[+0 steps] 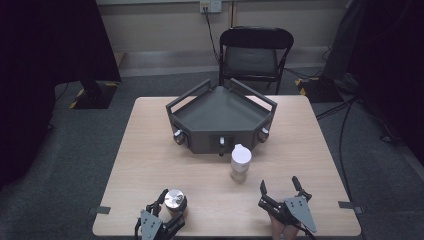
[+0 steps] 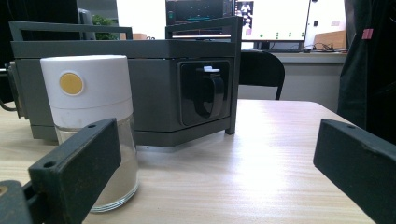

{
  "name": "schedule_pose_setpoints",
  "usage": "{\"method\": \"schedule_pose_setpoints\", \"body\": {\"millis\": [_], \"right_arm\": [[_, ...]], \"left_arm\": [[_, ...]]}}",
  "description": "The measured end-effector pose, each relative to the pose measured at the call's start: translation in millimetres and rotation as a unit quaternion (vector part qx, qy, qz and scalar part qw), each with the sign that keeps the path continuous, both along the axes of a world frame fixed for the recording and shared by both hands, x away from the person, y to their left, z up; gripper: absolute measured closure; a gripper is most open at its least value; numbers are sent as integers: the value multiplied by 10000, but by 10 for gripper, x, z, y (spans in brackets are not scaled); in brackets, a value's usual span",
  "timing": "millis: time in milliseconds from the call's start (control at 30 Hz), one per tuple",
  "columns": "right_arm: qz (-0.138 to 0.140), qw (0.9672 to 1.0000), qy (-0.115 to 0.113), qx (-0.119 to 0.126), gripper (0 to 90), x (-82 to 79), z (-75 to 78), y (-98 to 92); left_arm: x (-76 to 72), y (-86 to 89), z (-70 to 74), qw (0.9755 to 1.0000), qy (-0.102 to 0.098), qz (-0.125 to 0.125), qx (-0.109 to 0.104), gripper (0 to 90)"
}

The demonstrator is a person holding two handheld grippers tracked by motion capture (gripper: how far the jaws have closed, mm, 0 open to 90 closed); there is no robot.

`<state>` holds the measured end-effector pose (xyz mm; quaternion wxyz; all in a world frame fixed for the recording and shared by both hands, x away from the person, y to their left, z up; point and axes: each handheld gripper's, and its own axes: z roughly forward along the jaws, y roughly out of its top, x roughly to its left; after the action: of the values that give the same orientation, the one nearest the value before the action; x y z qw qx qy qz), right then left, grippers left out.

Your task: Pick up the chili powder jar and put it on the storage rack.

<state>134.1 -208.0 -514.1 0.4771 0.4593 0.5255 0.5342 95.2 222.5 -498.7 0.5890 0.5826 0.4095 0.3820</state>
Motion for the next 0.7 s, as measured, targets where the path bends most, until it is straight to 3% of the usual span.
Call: {"method": "schedule_pose_setpoints", "body": {"millis": [700], "right_arm": [[-2,10000,-1,-2,0,0,0,1]], "left_arm": [[83,0,160,9999,8,-123,39,362]]}}
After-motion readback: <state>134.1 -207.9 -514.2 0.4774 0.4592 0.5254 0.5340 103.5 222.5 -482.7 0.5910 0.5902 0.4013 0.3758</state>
